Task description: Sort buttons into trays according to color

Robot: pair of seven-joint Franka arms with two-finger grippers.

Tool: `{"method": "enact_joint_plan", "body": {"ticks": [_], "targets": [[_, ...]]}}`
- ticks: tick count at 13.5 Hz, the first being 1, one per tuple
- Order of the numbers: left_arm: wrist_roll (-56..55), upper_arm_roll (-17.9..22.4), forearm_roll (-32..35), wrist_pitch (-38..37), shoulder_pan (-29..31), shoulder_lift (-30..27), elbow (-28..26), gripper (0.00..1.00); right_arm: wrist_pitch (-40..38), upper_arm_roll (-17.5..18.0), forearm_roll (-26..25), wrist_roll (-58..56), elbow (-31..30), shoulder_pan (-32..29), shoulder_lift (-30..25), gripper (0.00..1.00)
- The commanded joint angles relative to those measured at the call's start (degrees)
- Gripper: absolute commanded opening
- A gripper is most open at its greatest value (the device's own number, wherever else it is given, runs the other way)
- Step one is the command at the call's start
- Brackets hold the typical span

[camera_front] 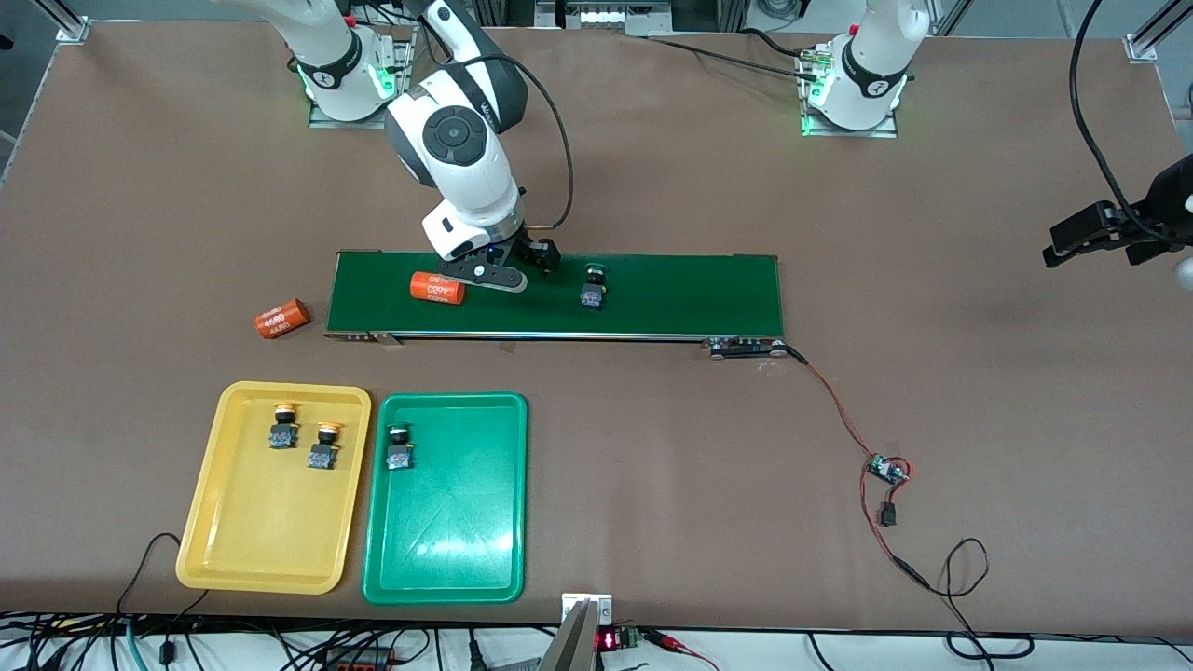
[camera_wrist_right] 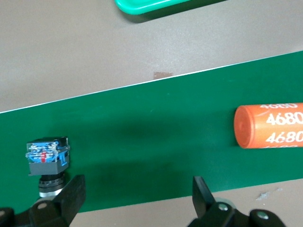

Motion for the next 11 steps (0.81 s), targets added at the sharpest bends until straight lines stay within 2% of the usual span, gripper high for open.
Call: {"method": "enact_joint_plan", "body": {"ticks": [1, 3, 6, 9, 11], "targets": [[1.08, 0.35, -1.02, 0.18, 0.91, -0.87, -0.45, 1.0, -0.27, -0.33, -0.56, 1.27, 2.05, 1.2, 1.41, 1.0], [1.08, 0.0, -0.76, 1.41, 0.91, -0.78, -0.54, 1.0, -0.18, -0.33, -0.74, 1.27, 2.66, 1.2, 1.67, 1.0], [1.08, -0.26, -0.67, 1.94, 0.91, -0.78, -0.62, 1.0, -0.18, -0.33, -3.55, -0.31, 2.67, 0.94, 2.2, 1.0], [1.08, -0.26, -0.67, 1.94, 0.91, -0.87, -0.62, 1.0, -0.44, -0.33, -3.64, -7.14, 2.58, 0.5, 2.29, 1.0], [1.08, -0.35, -0.67, 2.03, 0.91, -0.87, -0.62, 1.0, -0.53, -0.33, -3.64, -7.43, 2.58, 0.5, 2.29, 1.0]]}}
